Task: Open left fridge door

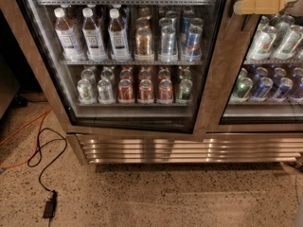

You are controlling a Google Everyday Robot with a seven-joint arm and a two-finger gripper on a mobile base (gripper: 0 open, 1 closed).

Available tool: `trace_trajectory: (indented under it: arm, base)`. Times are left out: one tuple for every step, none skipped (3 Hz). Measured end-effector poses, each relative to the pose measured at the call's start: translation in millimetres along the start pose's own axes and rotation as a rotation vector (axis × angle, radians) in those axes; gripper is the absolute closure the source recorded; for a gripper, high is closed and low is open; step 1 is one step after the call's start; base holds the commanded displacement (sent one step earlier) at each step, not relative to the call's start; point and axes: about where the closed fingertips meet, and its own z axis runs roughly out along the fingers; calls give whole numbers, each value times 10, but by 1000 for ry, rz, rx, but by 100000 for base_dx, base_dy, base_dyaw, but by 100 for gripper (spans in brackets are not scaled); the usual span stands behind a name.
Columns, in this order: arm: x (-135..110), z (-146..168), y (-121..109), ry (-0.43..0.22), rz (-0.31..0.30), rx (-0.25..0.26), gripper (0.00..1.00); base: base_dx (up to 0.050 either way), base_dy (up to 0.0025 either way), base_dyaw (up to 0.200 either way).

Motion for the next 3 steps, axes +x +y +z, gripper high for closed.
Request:
trace_trajectory:
  arm:
    - [2, -34, 21, -2, 8, 11, 58]
    - [-3, -34, 47, -2, 8, 14, 53]
    - [-267, -454, 209, -35, -26, 133, 51]
  base:
    - [0, 0, 0]
    - [0, 0, 0]
    - [0, 0, 0]
